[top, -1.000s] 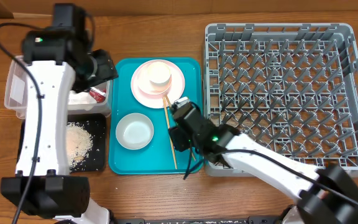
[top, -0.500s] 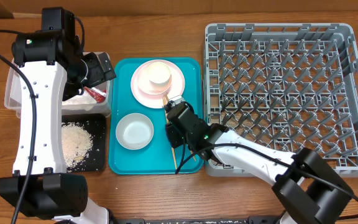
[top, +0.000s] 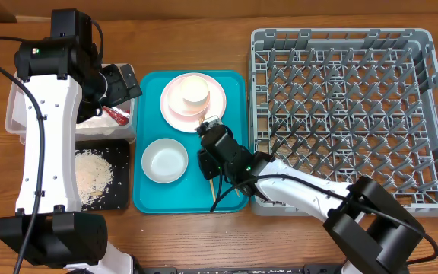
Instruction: Sort waste into correct bins and load items into the dishwasher
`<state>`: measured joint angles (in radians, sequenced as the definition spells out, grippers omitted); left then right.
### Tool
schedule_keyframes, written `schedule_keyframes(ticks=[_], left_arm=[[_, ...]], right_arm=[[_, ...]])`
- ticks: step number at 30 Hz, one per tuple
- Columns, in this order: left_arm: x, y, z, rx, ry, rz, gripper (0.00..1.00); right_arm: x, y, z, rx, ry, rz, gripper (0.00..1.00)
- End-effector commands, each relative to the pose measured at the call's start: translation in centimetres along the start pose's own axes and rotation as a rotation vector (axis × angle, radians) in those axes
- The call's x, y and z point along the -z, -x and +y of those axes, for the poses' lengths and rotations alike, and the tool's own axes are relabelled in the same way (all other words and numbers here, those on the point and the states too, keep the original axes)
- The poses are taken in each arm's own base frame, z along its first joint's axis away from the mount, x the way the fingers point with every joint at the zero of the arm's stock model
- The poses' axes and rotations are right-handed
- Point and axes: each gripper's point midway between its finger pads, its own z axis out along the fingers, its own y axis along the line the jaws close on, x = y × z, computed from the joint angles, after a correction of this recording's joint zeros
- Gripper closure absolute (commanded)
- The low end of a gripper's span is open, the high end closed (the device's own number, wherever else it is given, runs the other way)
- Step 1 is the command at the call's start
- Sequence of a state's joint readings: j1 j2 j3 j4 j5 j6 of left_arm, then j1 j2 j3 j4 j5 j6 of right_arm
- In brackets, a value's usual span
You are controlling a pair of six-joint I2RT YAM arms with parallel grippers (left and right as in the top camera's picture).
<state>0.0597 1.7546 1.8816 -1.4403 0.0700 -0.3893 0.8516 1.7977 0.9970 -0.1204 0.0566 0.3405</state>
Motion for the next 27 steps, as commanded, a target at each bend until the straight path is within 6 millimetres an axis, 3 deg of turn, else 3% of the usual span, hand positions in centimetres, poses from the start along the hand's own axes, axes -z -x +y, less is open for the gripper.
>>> schedule_keyframes(ticks=[1, 11, 21, 27], left_arm=[[0.0, -0.1, 0.1, -0.008, 0.003, -0.001, 0.0], [0.0, -0.1, 0.1, -0.008, 0.003, -0.001, 0.0], [0.0, -0.1, 0.1, -0.008, 0.003, -0.001, 0.0], [0.0, -0.1, 0.1, -0.008, 0.003, -0.001, 0.0]], right_arm=[[-1.0, -0.5, 0.0, -0.001, -0.004, 0.01, 0.68], [-2.2, -1.2, -0.5, -0.001, -0.021, 0.021, 0.69], [-2.2, -1.6, -0.7, 0.0, -0.026, 0.035, 0.87], [-2.2, -1.8, -0.8, 0.0, -0.03, 0.045, 0.87]])
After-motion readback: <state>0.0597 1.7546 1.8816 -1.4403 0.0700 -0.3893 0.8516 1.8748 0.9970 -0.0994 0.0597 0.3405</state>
